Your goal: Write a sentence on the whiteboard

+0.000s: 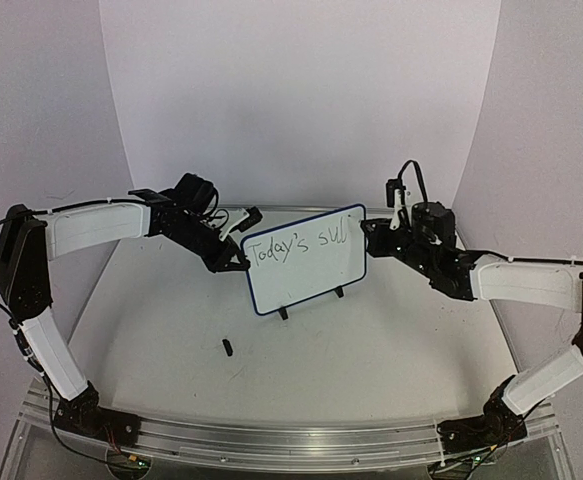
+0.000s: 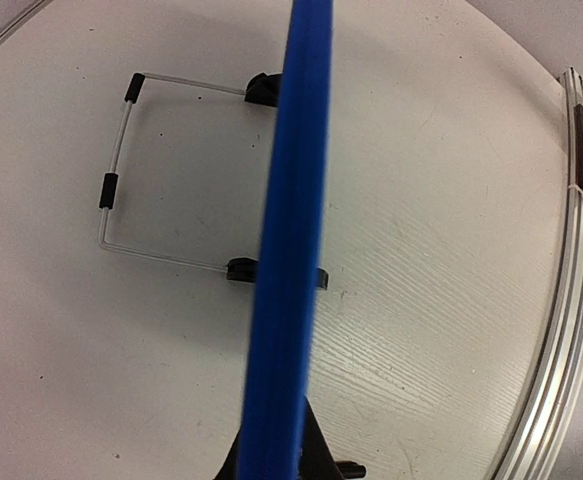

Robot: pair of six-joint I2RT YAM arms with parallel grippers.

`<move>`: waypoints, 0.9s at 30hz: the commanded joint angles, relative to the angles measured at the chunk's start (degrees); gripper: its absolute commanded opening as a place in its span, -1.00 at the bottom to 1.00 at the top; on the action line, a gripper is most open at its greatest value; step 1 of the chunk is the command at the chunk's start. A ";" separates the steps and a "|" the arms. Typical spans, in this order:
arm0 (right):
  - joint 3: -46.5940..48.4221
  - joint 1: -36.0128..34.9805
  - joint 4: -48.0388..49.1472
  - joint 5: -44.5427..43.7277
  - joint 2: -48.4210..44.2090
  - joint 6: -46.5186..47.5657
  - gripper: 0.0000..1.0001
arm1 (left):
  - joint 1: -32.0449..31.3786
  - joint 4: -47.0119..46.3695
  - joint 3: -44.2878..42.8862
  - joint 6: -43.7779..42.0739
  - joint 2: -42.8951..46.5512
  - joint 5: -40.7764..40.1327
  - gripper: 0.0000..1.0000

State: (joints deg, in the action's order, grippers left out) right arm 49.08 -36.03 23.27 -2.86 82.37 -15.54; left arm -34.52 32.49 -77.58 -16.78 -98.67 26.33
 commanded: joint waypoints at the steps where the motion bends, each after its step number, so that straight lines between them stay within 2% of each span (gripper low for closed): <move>1: 2.91 0.25 1.59 -0.99 1.91 1.46 -1.00 | -0.29 3.46 0.15 -2.42 -2.35 -4.97 -1.00; 16: 2.86 0.26 2.84 -2.72 3.57 1.99 -1.00 | -0.30 3.45 0.15 -2.46 -2.31 -4.98 -1.00; 27: -1.97 0.25 2.57 -2.45 3.83 -0.19 -1.00 | -0.38 3.43 0.15 -2.47 -2.50 -4.89 -1.00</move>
State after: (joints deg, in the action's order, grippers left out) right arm 49.32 -36.03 24.67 -4.85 85.73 -14.61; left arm -34.57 32.49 -77.56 -16.78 -98.67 26.35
